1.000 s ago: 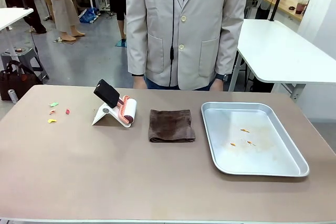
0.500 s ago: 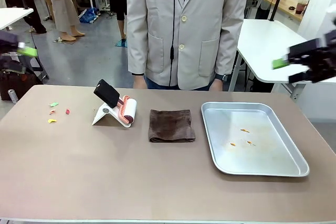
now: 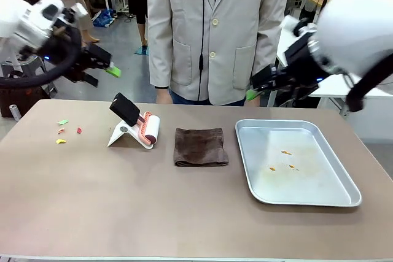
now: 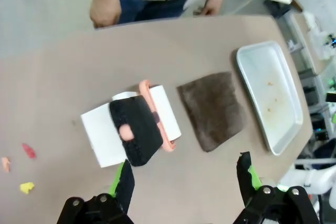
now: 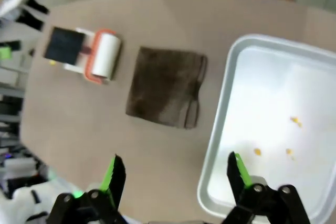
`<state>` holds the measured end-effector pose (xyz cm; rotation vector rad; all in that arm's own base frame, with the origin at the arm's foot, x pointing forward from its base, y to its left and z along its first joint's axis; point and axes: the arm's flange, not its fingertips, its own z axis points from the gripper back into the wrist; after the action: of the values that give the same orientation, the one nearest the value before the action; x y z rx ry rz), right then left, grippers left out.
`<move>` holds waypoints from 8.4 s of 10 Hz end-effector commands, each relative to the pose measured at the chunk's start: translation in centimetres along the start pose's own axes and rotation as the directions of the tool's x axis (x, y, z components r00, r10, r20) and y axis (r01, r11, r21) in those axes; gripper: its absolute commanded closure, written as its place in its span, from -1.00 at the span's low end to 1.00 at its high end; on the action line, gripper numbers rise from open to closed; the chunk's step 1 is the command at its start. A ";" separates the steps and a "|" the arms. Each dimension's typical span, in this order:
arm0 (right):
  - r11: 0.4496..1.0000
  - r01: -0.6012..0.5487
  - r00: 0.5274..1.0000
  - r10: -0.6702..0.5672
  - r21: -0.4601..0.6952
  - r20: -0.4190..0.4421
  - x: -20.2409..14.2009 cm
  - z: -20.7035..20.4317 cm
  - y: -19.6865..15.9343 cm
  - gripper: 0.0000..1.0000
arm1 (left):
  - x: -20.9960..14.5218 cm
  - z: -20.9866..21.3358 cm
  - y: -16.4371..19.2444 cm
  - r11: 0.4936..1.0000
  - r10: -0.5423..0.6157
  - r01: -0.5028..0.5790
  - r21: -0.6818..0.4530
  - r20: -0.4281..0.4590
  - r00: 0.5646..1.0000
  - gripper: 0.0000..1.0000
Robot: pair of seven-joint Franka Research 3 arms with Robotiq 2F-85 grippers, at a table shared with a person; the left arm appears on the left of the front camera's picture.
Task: Clean the surface of the table.
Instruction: Hold the Lint Roller with your left hand and the towel with your right hand.
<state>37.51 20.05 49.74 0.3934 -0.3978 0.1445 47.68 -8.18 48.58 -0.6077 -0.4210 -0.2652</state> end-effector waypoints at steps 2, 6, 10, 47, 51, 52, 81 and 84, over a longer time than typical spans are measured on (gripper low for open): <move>0.987 0.155 0.981 -0.159 -0.043 -0.111 1.4 -3.2 2.4 -1.00 | 2.1 -1.1 1.1 0.998 0.059 -0.057 0.025 -0.095 0.994 -1.00; 0.983 0.181 0.963 -0.186 -0.043 -0.195 1.2 -4.4 2.8 -1.00 | 1.8 -1.8 1.2 0.988 0.151 -0.144 0.064 -0.135 0.979 -1.00; 0.984 0.174 0.967 -0.179 -0.041 -0.181 0.8 -4.6 2.4 -1.00 | 1.5 -2.2 1.6 0.990 0.138 -0.132 0.056 -0.118 0.983 -1.00; 0.903 0.182 0.898 -0.314 -0.388 -0.308 7.0 -25.9 2.6 0.20 | 1.6 -9.0 7.0 0.960 0.258 -0.279 -0.035 -0.280 0.925 0.19; 0.911 0.161 0.895 -0.297 -0.380 -0.332 6.7 -26.4 3.0 0.75 | 1.6 -8.9 7.0 0.960 0.262 -0.277 -0.027 -0.249 0.932 1.00; 0.912 0.160 0.895 -0.296 -0.378 -0.334 6.7 -26.4 3.0 1.00 | 1.6 -8.9 7.0 0.960 0.265 -0.279 -0.026 -0.242 0.933 1.00; 0.414 0.414 0.902 -0.308 0.811 -0.303 -9.6 5.3 -17.8 1.00 | -19.4 19.1 15.4 0.666 0.399 -0.405 -0.627 -0.160 0.903 0.96; 0.362 0.402 0.873 -0.429 0.841 -0.233 -12.3 7.7 -24.6 1.00 | -23.1 20.8 19.4 0.605 0.304 -0.382 -0.698 -0.241 0.922 0.96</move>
<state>33.37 -7.11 45.68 1.5405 -0.1539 -0.2142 27.40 20.39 44.38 -1.4488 -0.0877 -0.0095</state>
